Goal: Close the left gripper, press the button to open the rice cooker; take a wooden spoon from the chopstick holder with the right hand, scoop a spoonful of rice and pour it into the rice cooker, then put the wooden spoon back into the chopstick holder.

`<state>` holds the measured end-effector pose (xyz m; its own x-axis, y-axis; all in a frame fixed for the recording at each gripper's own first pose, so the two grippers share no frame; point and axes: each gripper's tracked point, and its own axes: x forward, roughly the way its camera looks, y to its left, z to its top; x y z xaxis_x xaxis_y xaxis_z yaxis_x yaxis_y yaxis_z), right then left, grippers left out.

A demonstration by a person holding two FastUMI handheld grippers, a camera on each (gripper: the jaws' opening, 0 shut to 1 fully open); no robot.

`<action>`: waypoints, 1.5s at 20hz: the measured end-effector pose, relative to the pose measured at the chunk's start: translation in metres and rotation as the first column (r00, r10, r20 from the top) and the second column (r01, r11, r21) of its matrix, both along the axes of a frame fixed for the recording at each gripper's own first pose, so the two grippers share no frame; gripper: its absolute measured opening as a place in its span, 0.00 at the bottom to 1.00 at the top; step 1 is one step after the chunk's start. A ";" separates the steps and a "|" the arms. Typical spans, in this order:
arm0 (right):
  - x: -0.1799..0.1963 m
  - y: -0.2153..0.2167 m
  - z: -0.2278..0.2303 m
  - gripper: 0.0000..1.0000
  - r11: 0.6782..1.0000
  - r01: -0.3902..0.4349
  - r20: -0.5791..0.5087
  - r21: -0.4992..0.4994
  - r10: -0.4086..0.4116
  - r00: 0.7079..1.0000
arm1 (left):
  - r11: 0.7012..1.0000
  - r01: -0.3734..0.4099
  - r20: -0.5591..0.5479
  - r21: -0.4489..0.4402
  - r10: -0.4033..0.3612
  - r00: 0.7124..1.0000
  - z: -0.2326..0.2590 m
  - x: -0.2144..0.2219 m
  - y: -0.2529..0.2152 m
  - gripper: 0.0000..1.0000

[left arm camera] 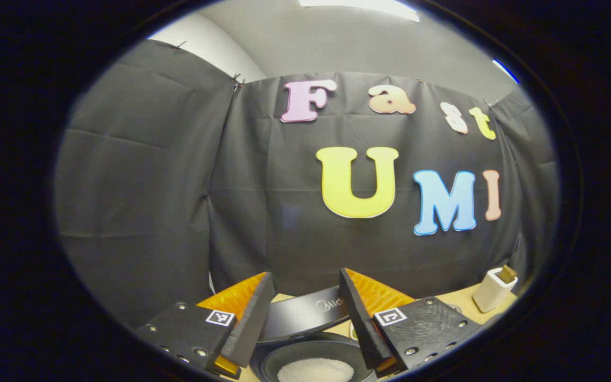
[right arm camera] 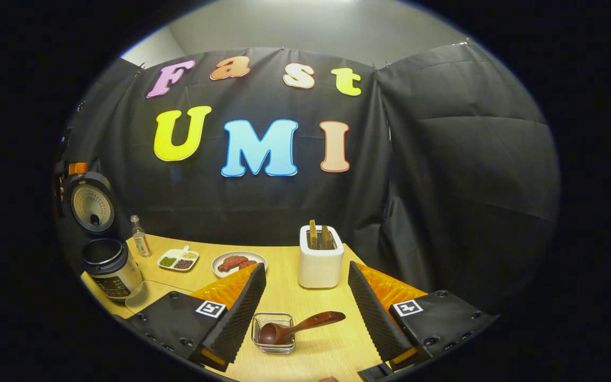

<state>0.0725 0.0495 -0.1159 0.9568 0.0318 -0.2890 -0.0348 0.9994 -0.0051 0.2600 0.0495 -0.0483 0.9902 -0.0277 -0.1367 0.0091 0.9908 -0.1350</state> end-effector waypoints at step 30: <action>-0.019 -0.017 -0.014 0.99 0.983 -0.182 -0.014 0.013 0.183 0.983 | 0.998 0.055 -0.258 0.044 -0.042 0.965 -0.158 -0.147 -0.086 0.81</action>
